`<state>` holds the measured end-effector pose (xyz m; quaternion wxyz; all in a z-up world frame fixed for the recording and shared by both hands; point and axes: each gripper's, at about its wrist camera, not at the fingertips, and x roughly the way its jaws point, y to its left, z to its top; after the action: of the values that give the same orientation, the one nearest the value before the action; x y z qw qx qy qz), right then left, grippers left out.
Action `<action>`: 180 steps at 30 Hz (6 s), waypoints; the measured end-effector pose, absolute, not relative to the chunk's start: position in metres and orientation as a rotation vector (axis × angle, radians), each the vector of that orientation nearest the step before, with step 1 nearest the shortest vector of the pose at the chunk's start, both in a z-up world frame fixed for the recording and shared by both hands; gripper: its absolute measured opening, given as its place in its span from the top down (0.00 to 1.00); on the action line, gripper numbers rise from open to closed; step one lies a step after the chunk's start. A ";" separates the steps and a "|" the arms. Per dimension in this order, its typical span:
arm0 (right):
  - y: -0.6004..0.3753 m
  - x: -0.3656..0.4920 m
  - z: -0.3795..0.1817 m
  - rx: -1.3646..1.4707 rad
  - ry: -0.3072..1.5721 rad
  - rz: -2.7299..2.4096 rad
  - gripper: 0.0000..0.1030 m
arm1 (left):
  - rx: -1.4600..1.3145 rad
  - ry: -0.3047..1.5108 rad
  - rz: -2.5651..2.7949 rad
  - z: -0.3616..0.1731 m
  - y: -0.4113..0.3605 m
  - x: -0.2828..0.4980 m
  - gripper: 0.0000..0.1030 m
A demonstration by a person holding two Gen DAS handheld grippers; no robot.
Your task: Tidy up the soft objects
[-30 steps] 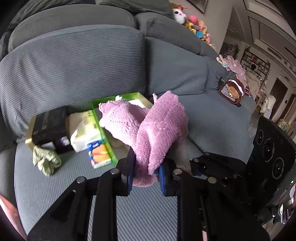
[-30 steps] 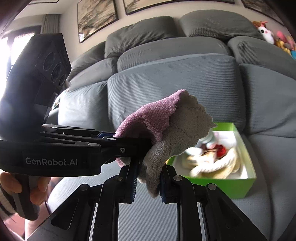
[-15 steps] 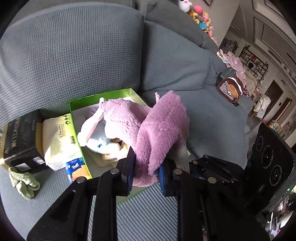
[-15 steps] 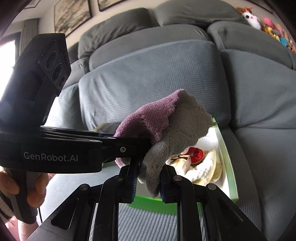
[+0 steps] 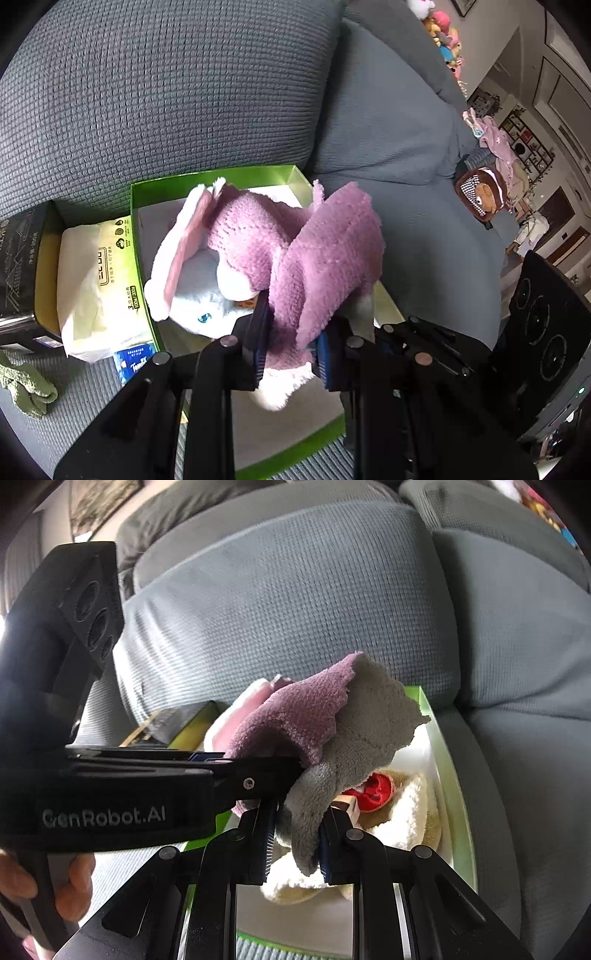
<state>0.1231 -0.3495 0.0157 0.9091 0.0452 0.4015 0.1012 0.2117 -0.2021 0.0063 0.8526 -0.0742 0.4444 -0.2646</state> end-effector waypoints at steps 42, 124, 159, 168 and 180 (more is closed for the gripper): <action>-0.286 0.006 0.035 0.023 0.862 0.322 0.29 | -0.278 0.824 -0.178 -0.019 0.014 0.039 0.01; -0.253 0.027 -0.063 0.327 1.162 0.339 0.34 | -0.198 0.993 -0.424 -0.095 -0.057 0.028 0.35; -0.219 -0.010 -0.001 0.348 1.004 0.553 0.85 | -0.289 0.843 -0.479 -0.016 -0.033 -0.023 0.86; -0.223 -0.020 0.026 0.346 0.926 0.574 0.85 | -0.264 0.791 -0.483 0.009 -0.040 -0.031 0.86; -0.263 -0.024 0.046 0.375 0.841 0.501 0.85 | -0.218 0.780 -0.544 0.029 -0.081 -0.010 0.86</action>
<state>-0.0238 -0.2628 0.0455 0.8657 0.1791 0.4017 0.2390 -0.0096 -0.0809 0.0292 0.8833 -0.1046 0.3747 -0.2616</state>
